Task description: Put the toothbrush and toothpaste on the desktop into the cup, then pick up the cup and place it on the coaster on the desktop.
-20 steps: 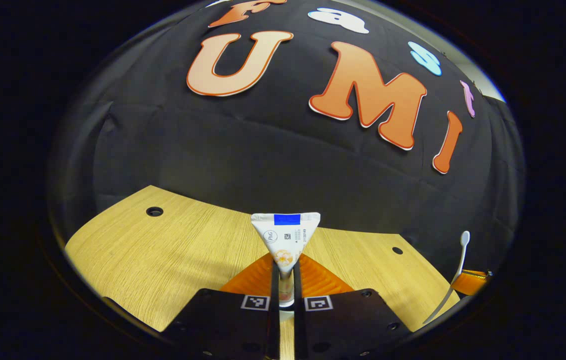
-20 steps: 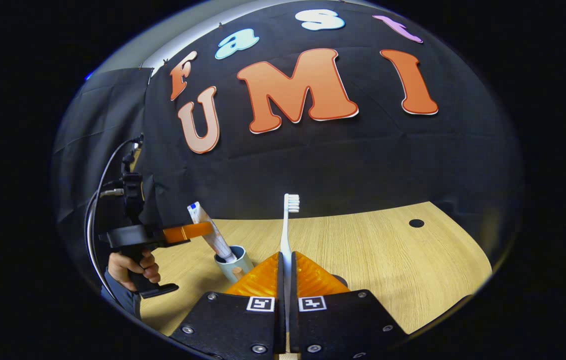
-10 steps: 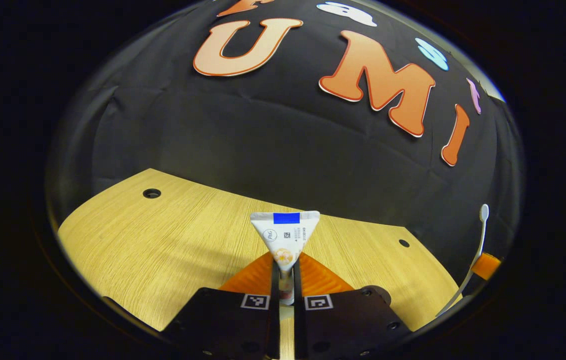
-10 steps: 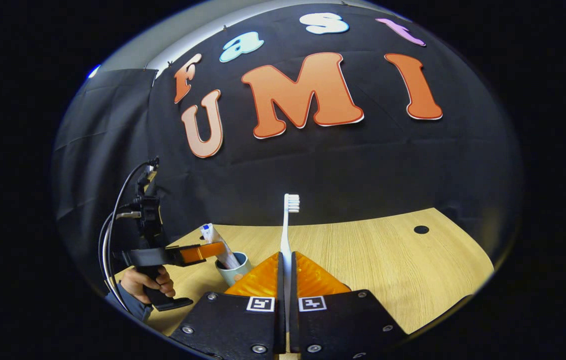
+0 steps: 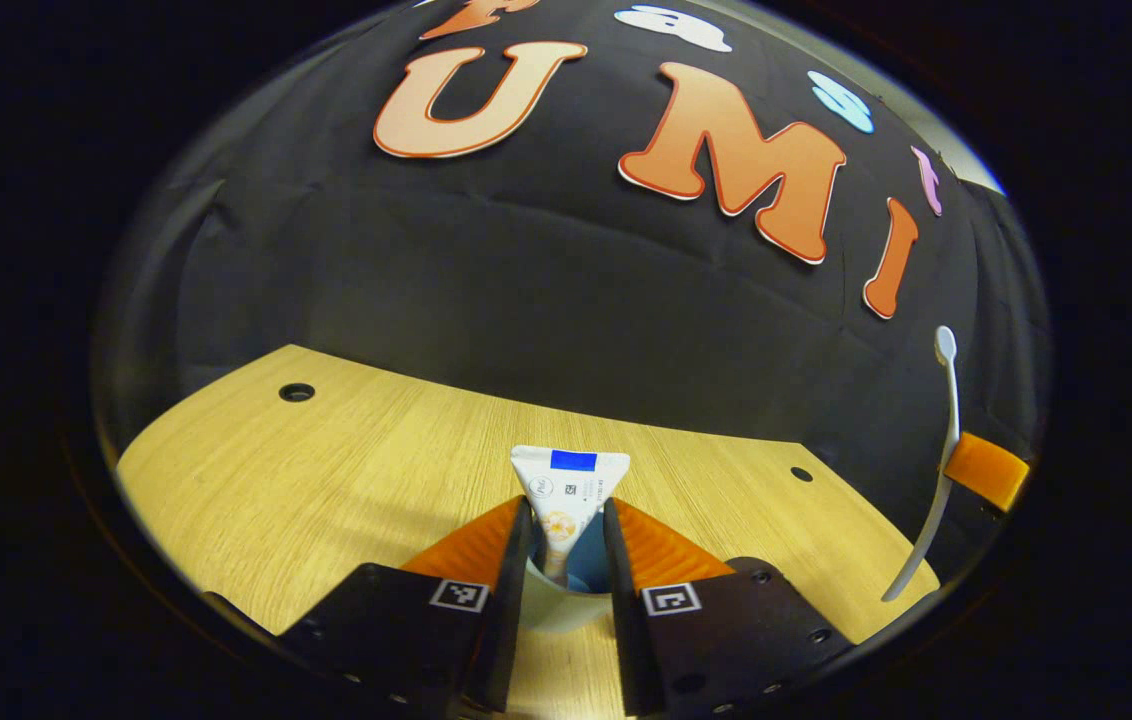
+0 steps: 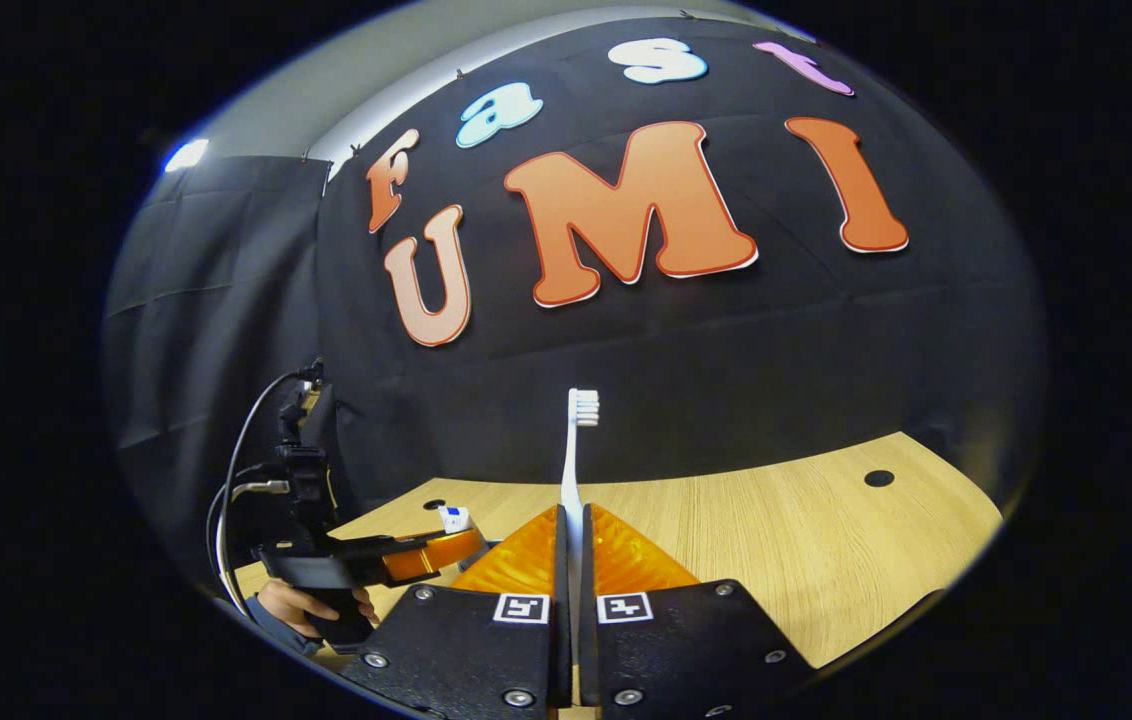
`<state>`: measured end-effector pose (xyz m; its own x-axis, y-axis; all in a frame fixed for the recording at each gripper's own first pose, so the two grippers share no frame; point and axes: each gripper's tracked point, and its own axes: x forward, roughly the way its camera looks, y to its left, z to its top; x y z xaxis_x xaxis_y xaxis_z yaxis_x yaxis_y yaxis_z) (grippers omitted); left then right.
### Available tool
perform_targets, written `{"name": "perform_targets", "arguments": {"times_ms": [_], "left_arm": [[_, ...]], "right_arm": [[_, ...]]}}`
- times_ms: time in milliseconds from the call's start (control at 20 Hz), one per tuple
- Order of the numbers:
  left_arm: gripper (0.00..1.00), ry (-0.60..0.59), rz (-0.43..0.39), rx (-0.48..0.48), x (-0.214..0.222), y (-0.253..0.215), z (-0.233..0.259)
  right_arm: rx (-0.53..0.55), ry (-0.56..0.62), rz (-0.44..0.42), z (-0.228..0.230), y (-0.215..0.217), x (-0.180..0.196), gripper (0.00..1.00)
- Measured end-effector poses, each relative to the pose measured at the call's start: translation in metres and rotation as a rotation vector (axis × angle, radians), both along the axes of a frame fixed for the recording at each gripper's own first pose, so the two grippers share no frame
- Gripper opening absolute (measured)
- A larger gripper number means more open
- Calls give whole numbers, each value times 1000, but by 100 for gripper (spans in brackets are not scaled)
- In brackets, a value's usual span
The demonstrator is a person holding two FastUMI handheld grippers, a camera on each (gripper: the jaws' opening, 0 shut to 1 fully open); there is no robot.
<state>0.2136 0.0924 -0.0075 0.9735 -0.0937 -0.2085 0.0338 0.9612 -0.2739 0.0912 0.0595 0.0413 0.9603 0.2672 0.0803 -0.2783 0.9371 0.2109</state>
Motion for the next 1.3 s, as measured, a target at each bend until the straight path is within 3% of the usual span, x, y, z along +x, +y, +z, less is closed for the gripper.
{"name": "perform_targets", "arguments": {"times_ms": [100, 250, 450, 650, 900, 1300], "left_arm": [[53, -32, 5, 11, -9, 6, 9], [83, -75, 25, 22, -30, 18, 20], [94, -132, 74, 61, -61, 37, 29], [95, -191, 118, 113, -92, 56, 38], [94, -368, 144, 151, -121, 67, 70], [94, -371, 167, 182, -135, 71, 58]], "right_arm": [[4, -20, 13, 7, 9, 6, 3], [23, -59, 31, 19, 24, 14, 3], [40, -95, 66, 30, 47, 30, 3], [74, -120, 92, 33, 68, 52, 3], [84, -126, 101, 26, 80, 83, 3], [123, -111, 104, -2, 97, 133, 3]]}}
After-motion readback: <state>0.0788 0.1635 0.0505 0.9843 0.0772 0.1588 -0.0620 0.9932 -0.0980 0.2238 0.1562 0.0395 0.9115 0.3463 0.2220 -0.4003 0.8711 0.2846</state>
